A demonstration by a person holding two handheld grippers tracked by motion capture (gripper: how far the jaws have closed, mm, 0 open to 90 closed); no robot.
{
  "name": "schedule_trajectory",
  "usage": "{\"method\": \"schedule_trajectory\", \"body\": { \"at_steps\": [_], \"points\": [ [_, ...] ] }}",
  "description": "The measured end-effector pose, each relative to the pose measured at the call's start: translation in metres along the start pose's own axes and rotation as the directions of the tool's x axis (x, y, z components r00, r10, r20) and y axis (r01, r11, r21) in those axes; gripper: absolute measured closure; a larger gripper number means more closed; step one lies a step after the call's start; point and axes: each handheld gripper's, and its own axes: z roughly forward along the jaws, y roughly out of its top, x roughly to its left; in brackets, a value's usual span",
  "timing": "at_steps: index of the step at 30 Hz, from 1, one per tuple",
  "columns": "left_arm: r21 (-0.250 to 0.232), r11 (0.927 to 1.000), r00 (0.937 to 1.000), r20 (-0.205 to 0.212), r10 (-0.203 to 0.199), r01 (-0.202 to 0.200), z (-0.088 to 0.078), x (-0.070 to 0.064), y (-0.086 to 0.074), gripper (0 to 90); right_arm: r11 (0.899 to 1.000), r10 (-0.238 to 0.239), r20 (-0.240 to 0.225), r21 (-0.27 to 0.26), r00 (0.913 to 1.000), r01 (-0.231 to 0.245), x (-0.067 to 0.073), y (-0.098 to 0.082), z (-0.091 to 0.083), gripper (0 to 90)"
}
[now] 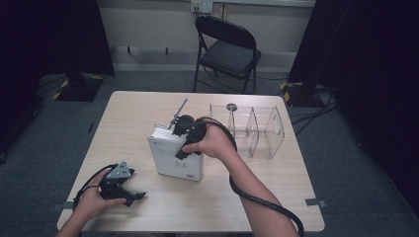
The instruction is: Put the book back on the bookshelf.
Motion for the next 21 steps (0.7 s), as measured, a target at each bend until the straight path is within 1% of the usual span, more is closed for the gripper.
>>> {"method": "schedule_trajectory", "body": {
  "at_steps": [2, 4, 8, 13, 15, 16, 17, 18, 21],
  "points": [
    [0.000, 1.0000, 1.0000, 0.000, 0.000, 0.000, 0.0000, 0.0000, 0.0000, 0.0, 1.000, -0.005, -0.011, -0.017, 0.9999, 0.004, -0.0008, -0.0012, -0.0005, 38.5],
    [0.000, 1.0000, 1.0000, 0.000, 0.000, 0.000, 0.0000, 0.0000, 0.0000, 0.0, 1.000, 0.009, -0.009, -0.024, 0.9999, -0.009, 0.0000, -0.0016, -0.0006, 38.3],
    [0.000, 1.0000, 1.0000, 0.000, 0.000, 0.000, 0.0000, 0.0000, 0.0000, 0.0, 0.999, -0.017, 0.007, -0.033, 0.9998, 0.018, -0.0003, -0.0011, 0.0011, 37.1],
    [-0.001, 1.0000, 1.0000, 0.004, -0.001, 0.001, 0.0001, 0.0003, 0.0001, 0.0, 1.000, 0.001, 0.007, -0.027, 1.0000, -0.001, -0.0004, -0.0003, 0.0018, 40.7],
    [-0.002, 1.0000, 1.0000, 0.005, -0.001, 0.001, 0.0001, 0.0003, 0.0001, 0.0, 1.000, -0.006, 0.010, -0.025, 0.9999, 0.006, 0.0007, -0.0005, 0.0016, 43.4],
    [-0.002, 1.0000, 1.0000, 0.004, -0.001, 0.001, 0.0001, 0.0003, 0.0001, 0.0, 1.000, 0.007, 0.007, -0.024, 0.9999, -0.007, 0.0025, -0.0004, 0.0016, 44.7],
    [-0.001, 1.0000, 1.0000, 0.005, 0.000, 0.000, 0.0001, 0.0004, 0.0001, 0.0, 1.000, 0.006, 0.007, -0.021, 1.0000, -0.006, 0.0031, -0.0001, 0.0016, 46.2],
    [-0.001, 1.0000, 1.0000, 0.005, 0.000, 0.000, 0.0002, 0.0004, 0.0001, 0.0, 0.999, 0.027, 0.000, -0.018, 0.9996, -0.027, 0.0040, 0.0002, 0.0013, 46.9],
    [-0.002, 1.0000, 1.0000, 0.005, 0.000, 0.000, 0.0002, 0.0004, 0.0001, 0.0, 0.999, 0.040, 0.023, -0.021, 0.9990, -0.039, 0.0056, 0.0007, 0.0004, 49.5]
  ]
}}
